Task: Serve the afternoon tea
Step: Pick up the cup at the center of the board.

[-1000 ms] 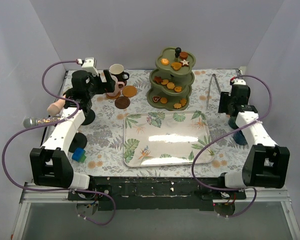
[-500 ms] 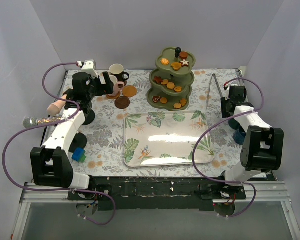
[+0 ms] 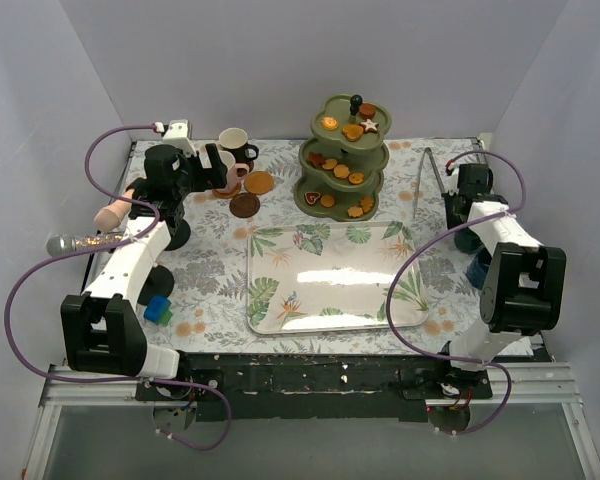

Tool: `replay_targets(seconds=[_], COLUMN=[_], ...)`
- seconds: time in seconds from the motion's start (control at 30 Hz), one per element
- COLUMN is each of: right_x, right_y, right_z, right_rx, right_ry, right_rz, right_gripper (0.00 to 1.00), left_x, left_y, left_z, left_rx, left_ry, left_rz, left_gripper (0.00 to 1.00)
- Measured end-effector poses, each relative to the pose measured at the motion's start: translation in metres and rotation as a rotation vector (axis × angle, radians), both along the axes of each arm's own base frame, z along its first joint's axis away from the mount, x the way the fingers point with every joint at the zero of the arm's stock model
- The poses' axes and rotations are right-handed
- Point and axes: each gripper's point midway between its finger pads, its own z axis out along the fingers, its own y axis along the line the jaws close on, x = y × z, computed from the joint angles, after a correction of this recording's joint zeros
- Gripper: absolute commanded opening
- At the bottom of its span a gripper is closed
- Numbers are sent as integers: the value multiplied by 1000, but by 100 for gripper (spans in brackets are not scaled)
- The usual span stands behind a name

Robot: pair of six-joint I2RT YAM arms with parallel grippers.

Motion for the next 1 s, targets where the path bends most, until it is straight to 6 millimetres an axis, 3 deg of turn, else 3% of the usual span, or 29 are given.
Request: replay_targets(seconds=[0.1,0.23,0.37,0.47,0.8,1.0], right_x=[10,28,41,40,-10,-45], right_y=[6,24,63,99,218,302], right_z=[18,59,106,129,134,100], right_rx=[8,-1,5,6,106,173], right_ry=[-20,-102,-175,-202,-85,4], right_rz=[4,26,72,133,314,414], right_gripper=[1,1,1,1,1,1], left_x=[0,0,0,0,0,0], left_y=[0,0,0,0,-1,-2], left_z=[0,0,0,0,1,1], left_rx=[1,1,0,0,-14,-18], left_ry=[-1,-2,-2,-2,1,2], left_rz=[0,0,0,0,0,0], left_gripper=[94,94,94,94,94,94])
